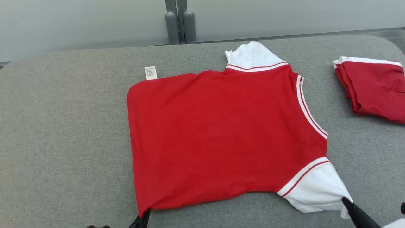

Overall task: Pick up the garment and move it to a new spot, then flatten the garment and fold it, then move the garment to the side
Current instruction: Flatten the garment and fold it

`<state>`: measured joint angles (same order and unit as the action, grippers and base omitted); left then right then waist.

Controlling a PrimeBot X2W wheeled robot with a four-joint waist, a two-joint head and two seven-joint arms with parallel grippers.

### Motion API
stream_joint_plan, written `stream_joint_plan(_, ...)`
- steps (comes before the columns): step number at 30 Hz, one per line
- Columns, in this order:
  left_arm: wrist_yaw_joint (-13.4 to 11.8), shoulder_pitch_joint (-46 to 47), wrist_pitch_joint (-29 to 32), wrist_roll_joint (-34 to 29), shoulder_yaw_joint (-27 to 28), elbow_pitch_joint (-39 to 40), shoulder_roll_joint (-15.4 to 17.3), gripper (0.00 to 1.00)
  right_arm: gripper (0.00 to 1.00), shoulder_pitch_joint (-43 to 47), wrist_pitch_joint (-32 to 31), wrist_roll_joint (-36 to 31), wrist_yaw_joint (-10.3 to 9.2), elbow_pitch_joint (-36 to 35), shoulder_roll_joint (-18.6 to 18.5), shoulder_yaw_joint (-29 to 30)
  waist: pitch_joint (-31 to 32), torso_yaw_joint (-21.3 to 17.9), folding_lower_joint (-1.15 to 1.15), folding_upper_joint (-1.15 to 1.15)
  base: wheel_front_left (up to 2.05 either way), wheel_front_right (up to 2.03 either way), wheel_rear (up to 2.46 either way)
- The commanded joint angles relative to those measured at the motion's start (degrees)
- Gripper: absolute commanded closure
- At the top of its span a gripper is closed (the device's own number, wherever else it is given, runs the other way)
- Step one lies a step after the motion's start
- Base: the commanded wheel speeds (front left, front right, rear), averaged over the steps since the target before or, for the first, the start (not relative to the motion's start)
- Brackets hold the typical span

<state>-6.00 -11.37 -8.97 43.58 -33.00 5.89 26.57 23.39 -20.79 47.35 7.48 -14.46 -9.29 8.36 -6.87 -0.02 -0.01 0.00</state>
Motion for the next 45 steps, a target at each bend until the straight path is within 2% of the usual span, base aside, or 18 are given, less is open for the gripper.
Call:
stream_joint_plan(1,-0.05,1.43,1.03,0.51,0.09,0.41,0.31,1.00,1.00,-2.42,-0.75,-1.30,0.02,0.11,0.20,0.64,-0.29,0.22,0.01,0.00,0.00,0.00,0.00)
stream_joint_plan(5,-0.36,5.27,4.23,0.96,0.62,2.00,0.96,1.00,1.00,-8.17,-3.97,-3.99,0.02,-1.23,0.44,0.76,-1.67,0.51,0.01,0.00,0.00,0.00,0.00)
stream_joint_plan(12,-0.01,14.06,11.39,1.84,1.70,3.85,2.12,1.00,1.00,-20.28,-13.00,-8.63,0.02,-1.82,-1.68,1.14,-4.26,1.40,0.01,0.00,0.00,0.00,0.00)
stream_joint_plan(17,0.30,21.25,15.63,1.95,2.25,0.15,2.32,1.00,1.00,-29.22,-18.61,-11.82,0.02,1.16,-2.61,1.12,-6.31,2.30,0.01,0.00,0.00,0.00,0.00)
stream_joint_plan(20,1.20,24.69,17.10,2.13,1.59,-3.02,1.22,1.00,1.00,-33.69,-20.47,-13.79,0.02,4.01,-3.20,1.14,-7.46,2.94,0.01,0.00,0.00,0.00,0.00)
stream_joint_plan(29,4.50,31.94,18.48,1.86,-0.55,-11.11,-1.71,1.00,1.00,-44.02,-21.06,-18.69,0.02,12.37,-4.77,-1.50,-11.18,4.17,0.01,0.00,0.00,0.00,0.00)
stream_joint_plan(30,4.23,32.27,18.34,1.79,-0.45,-12.11,-1.97,0.93,0.60,-44.57,-20.78,-19.09,0.02,13.15,-5.05,-2.06,-11.30,4.24,0.01,0.00,0.00,0.00,0.00)
stream_joint_plan(31,4.17,32.32,18.23,1.94,-0.45,-12.73,-2.22,0.64,0.00,-44.77,-20.78,-19.50,0.02,13.83,-5.22,-2.59,-11.34,4.25,0.01,0.00,0.00,0.00,0.00)
stream_joint_plan(32,4.12,32.09,18.10,2.30,-0.43,-13.44,-2.44,0.00,0.00,-44.82,-20.52,-19.81,0.02,14.18,-5.35,-3.04,-11.28,4.19,0.01,0.00,0.00,0.00,0.00)
stream_joint_plan(35,3.06,30.26,17.64,3.09,0.58,-14.26,-2.03,0.00,0.00,-44.11,-18.00,-20.58,0.02,12.50,-7.34,-3.64,-10.81,3.92,0.01,0.00,0.00,0.00,0.00)
stream_joint_plan(39,0.68,25.58,16.43,4.91,2.69,-11.52,-0.65,0.00,0.00,-40.09,-14.73,-21.03,0.02,7.55,-10.46,-2.64,-9.87,3.02,0.01,0.00,0.00,0.00,0.00)
stream_joint_plan(45,-0.73,19.47,16.72,7.44,3.19,-5.65,-0.15,0.00,0.00,-29.46,-18.02,-20.28,0.02,0.50,-14.37,-1.97,-11.42,2.06,0.01,0.00,0.00,0.00,0.00)
